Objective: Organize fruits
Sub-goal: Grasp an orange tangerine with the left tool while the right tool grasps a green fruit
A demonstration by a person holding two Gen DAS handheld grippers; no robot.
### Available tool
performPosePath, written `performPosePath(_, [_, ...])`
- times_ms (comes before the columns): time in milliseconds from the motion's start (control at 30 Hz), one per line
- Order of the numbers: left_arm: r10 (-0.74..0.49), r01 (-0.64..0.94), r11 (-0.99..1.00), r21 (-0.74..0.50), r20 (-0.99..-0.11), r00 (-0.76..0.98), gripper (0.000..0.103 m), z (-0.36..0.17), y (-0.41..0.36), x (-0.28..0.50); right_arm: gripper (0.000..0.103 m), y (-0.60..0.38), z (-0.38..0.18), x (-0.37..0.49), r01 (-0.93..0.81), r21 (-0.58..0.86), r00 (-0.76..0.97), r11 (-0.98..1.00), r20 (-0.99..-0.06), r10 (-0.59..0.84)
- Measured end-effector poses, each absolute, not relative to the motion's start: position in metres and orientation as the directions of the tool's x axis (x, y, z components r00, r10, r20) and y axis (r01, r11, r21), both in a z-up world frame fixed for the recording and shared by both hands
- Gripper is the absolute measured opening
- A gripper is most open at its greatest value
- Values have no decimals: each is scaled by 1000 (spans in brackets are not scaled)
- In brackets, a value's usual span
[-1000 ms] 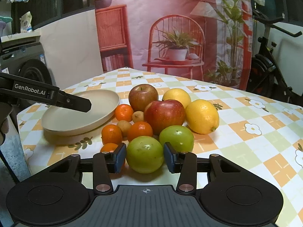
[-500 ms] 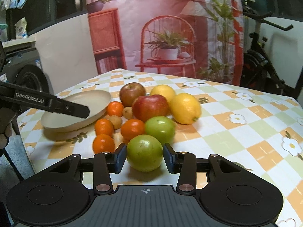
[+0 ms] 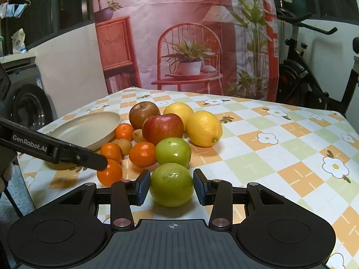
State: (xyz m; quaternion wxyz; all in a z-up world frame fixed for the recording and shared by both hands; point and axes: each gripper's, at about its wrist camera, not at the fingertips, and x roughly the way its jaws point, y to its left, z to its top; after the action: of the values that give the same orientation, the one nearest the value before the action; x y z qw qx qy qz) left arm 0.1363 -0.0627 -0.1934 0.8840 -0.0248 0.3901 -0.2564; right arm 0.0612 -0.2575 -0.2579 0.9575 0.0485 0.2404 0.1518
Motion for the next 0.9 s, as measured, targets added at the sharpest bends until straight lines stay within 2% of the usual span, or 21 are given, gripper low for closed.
performPosePath(467, [-492,407,860,-307,-708,507,53,-210,-72,146,39,-260,-259,61,-274,178,836,945,-441,325])
performPosePath(533, [-499,405,857,-318,-707,501,43,-211,-70,147,39,-260,-259,61,-273,179,836,945,-441,326])
performPosePath(900, [-491,413,860,-298,-703,514,42,-210,-70,142,41,-259,-261,63,-276,183,830,944,-450,330])
